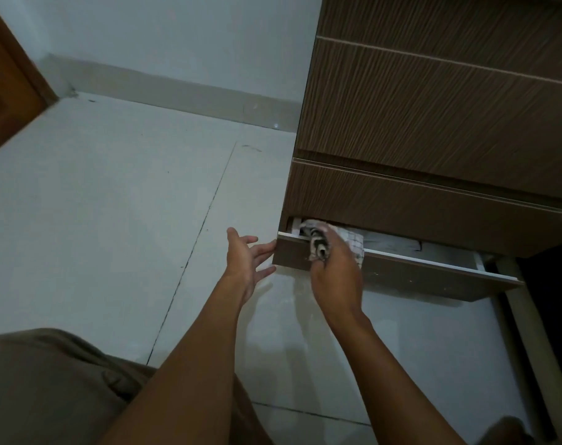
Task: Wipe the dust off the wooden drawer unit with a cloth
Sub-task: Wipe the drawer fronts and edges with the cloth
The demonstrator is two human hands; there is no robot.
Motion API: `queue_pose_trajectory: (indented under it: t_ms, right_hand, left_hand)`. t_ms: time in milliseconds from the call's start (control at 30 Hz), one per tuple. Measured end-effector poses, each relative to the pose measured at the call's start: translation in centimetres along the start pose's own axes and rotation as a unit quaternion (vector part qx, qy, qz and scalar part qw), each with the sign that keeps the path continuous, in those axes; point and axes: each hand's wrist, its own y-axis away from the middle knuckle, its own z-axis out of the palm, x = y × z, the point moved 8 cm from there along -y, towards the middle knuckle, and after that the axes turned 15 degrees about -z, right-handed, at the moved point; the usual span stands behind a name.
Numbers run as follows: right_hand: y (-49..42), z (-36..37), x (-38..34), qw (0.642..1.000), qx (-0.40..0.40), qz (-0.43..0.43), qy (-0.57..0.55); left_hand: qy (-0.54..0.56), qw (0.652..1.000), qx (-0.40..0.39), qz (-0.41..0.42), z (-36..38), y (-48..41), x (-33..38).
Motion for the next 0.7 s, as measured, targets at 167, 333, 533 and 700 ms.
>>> queue_pose_trajectory:
  t_ms: [167,333,533,700]
  right_hand:
    - [-1.0,2.8,-2.3,0.992,-0.089,-0.085,0.028]
    - [-2.2,4.5,-3.6,0.971,-0.178,-0.055,-0.148]
    - [0.3,-0.6,0.9,0.922,0.039,0.128,-0.363]
    - [5.5,-2.9,8.7,0.751,0.181,0.324,-0.546]
  left_hand:
    - [0.019,1.000,-0.010,-0.004,0.1,-0.1,0.0]
    - [0.025,1.000,-0.015,-0.007,0.2,-0.4,-0.1]
    - [-0.112,0.991,0.050,0.061,0.6,-0.6,0.0]
    - [-0.129,0.980,0.100,0.112,1.3,0.3,-0.1]
